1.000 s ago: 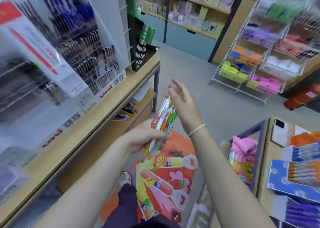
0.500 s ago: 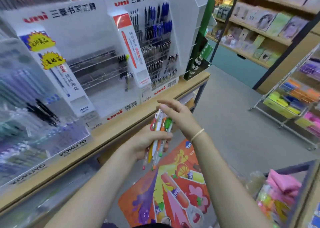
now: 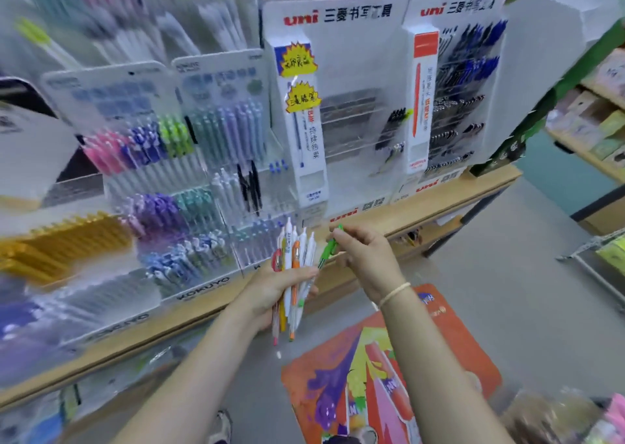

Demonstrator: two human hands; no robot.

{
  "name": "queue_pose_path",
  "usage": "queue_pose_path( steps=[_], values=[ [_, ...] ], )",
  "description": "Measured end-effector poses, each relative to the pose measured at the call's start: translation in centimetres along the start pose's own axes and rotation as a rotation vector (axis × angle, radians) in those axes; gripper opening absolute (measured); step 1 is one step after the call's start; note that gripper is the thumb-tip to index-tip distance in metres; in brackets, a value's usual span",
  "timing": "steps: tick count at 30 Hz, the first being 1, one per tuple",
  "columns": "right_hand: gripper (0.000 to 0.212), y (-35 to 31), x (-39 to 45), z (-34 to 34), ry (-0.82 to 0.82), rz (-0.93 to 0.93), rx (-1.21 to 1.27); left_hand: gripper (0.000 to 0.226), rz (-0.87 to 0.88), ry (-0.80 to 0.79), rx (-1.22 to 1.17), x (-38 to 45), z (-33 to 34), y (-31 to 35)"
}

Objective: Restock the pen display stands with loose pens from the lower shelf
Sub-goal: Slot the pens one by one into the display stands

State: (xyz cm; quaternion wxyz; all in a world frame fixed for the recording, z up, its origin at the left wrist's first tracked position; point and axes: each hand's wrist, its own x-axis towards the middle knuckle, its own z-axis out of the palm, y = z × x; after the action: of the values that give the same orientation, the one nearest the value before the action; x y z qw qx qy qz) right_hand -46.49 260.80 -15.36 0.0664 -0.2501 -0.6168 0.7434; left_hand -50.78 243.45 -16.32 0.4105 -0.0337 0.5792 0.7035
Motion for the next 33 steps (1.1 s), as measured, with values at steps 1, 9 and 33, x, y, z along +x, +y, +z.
queue_pose_path(
  steps=[1,9,33],
  values=[
    [0.004,0.5,0.1,2.3,-0.026,0.023,0.066,0.018,0.015,0.014,0.006,-0.5,-2.2,0.5],
    [0.020,0.5,-0.4,11.1,-0.039,0.047,0.159,0.018,0.036,0.056,-0.021,-1.6,-10.6,2.6],
    [0.017,-6.0,23.5,-9.3,-0.264,-0.241,-0.267,0.013,0.052,0.508,-0.305,15.5,7.0,2.3]
  ],
)
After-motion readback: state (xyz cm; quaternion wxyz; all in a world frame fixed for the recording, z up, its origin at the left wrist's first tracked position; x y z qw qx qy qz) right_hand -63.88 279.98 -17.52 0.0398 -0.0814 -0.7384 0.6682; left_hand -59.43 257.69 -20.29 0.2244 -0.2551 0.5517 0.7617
